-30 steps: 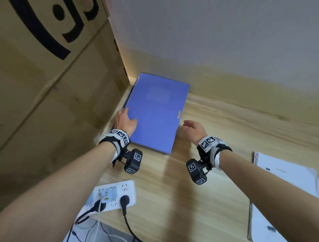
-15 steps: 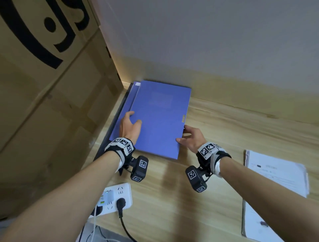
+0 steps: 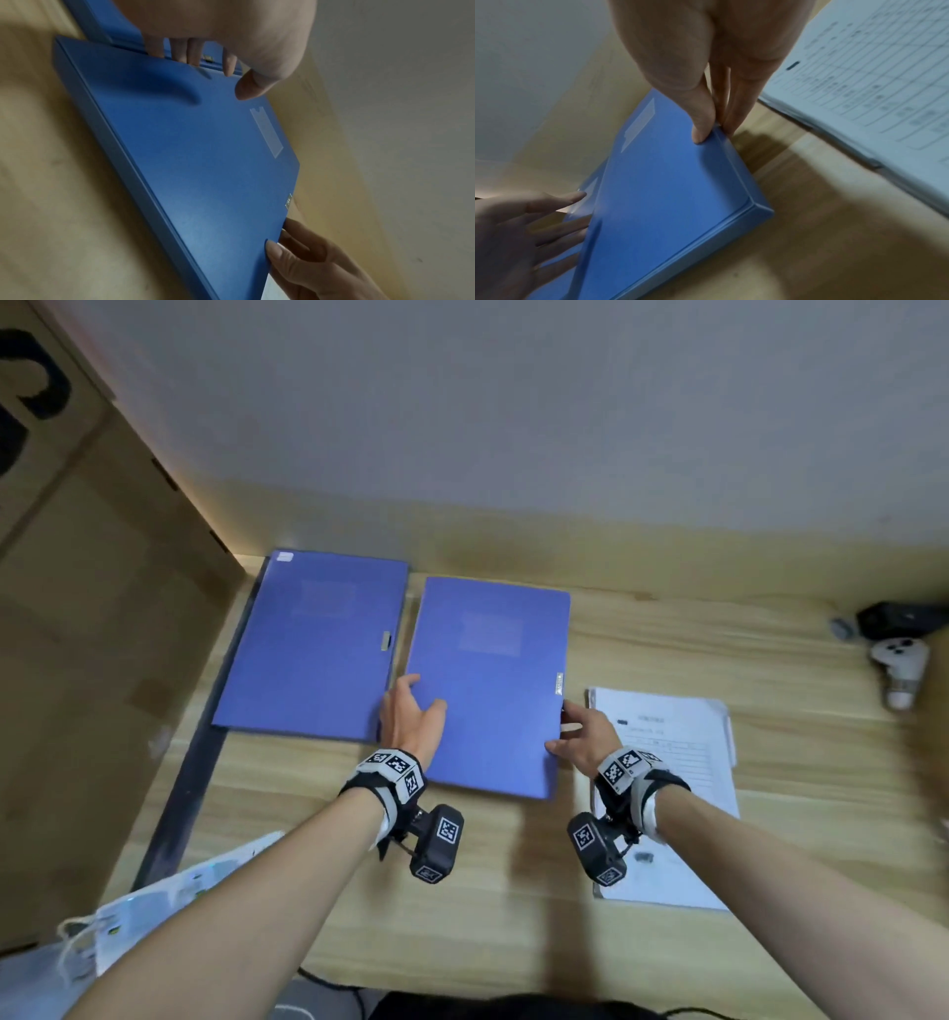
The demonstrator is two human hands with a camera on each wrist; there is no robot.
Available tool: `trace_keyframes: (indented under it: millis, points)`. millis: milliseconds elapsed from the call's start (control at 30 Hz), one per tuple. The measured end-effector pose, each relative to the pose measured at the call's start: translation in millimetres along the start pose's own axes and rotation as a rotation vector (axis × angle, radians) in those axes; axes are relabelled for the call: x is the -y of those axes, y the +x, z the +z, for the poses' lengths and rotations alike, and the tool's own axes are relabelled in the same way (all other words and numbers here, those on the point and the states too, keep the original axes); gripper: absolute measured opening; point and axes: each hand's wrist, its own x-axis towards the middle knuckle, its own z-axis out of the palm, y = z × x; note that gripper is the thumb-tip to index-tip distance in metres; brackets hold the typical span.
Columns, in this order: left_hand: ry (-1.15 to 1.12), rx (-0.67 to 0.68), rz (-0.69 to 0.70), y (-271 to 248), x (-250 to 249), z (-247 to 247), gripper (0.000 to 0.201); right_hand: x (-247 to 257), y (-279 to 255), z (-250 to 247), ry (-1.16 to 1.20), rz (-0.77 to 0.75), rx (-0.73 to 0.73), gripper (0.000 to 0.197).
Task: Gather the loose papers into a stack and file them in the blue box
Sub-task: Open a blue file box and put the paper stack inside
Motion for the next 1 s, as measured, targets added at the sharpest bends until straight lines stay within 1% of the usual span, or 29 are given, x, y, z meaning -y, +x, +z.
trace_keyframes:
  millis: [100, 267, 333, 400, 467, 500, 533, 600, 633, 700, 767, 867, 933, 967, 1000]
  points:
    - [0.068, 0.04, -0.028, -17, 6, 15, 0.055, -18, -7, -6, -0.043, 0.034, -0.007, 0.052]
    - [0.159, 0.176, -0.069, -26, 15, 27, 0.066, -29, -15, -8, -0.18, 0.056, 0.012, 0.042]
    - [0.224, 0.212, -0.07, -26, 16, 26, 0.067, -32, -13, -9, -0.182, 0.079, -0.001, 0.038]
    - [0.313, 0.215, -0.06, -25, 13, 24, 0.067, -31, -13, -11, -0.174, 0.11, -0.023, 0.03]
    - [0.451, 0.2, -0.027, -25, 5, 24, 0.068, -30, -13, -18, -0.143, 0.141, -0.046, 0.026]
    - [0.53, 0.219, 0.001, -26, 0, 26, 0.067, -33, -13, -22, -0.112, 0.155, -0.059, 0.025]
    - [0.609, 0.266, 0.043, -27, -6, 30, 0.066, -35, -13, -27, -0.075, 0.167, -0.063, 0.021]
    - [0.762, 0.413, 0.139, -36, -20, 45, 0.063, -41, -15, -35, 0.017, 0.172, -0.053, 0.008]
    - [0.829, 0.476, 0.188, -42, -25, 54, 0.061, -46, -15, -39, 0.047, 0.169, -0.045, 0.007]
    - [0.947, 0.548, 0.272, -57, -35, 75, 0.055, -52, -19, -49, 0.064, 0.165, -0.029, 0.015]
    - [1.049, 0.573, 0.311, -67, -42, 96, 0.05, -55, -25, -61, 0.109, 0.174, -0.027, 0.019]
    - [1.167, 0.581, 0.283, -74, -54, 119, 0.048, -65, -31, -78, 0.164, 0.179, -0.038, 0.018]
    - [1.195, 0.565, 0.268, -72, -60, 131, 0.028, -73, -33, -88, 0.196, 0.172, -0.032, 0.017]
    - [1.186, 0.554, 0.254, -71, -62, 136, 0.025, -76, -33, -92, 0.212, 0.165, -0.03, 0.017]
    - [1.179, 0.535, 0.236, -71, -64, 141, 0.031, -78, -34, -95, 0.213, 0.16, -0.027, 0.017]
